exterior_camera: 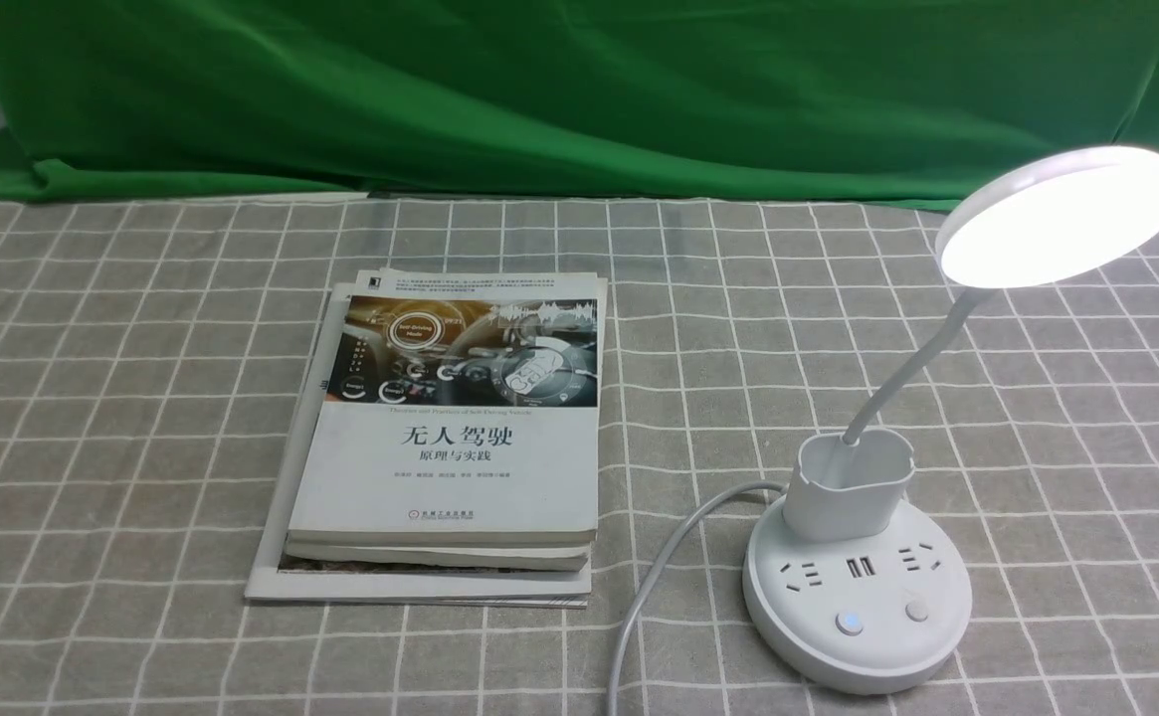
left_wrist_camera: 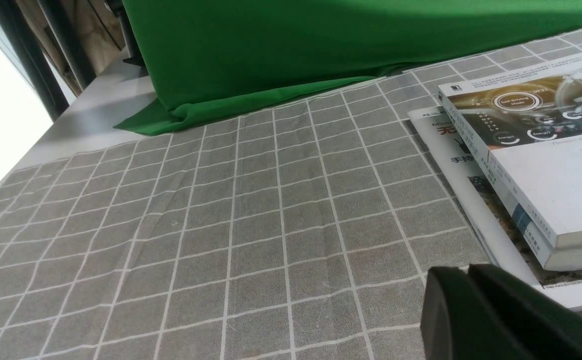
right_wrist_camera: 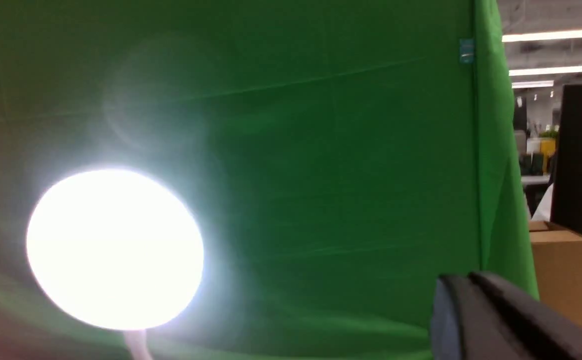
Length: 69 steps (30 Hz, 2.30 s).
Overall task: Turn off the desk lamp on the grey coffee tablecloth by hand.
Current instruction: 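Press the power button on the lamp base to turn the lamp off with the right gripper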
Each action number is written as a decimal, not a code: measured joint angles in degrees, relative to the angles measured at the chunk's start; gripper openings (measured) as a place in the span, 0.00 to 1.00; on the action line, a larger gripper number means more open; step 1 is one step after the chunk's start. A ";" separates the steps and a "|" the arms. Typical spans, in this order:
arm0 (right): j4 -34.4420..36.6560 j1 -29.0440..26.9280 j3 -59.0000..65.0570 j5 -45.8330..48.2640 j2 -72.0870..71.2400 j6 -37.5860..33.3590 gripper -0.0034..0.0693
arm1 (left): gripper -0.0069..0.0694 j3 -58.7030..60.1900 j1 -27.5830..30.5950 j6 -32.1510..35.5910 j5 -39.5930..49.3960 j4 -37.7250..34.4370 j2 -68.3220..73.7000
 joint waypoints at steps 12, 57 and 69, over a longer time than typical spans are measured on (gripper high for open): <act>0.00 0.00 -14.77 19.90 31.15 -1.87 0.12 | 0.12 0.00 0.00 0.00 0.00 0.00 0.00; 1.48 20.57 -33.25 39.84 76.78 4.99 0.10 | 0.12 0.00 0.00 0.00 0.00 0.00 0.00; 1.08 20.57 -31.62 38.21 79.68 5.88 0.10 | 0.12 0.00 0.00 0.00 0.00 0.00 0.00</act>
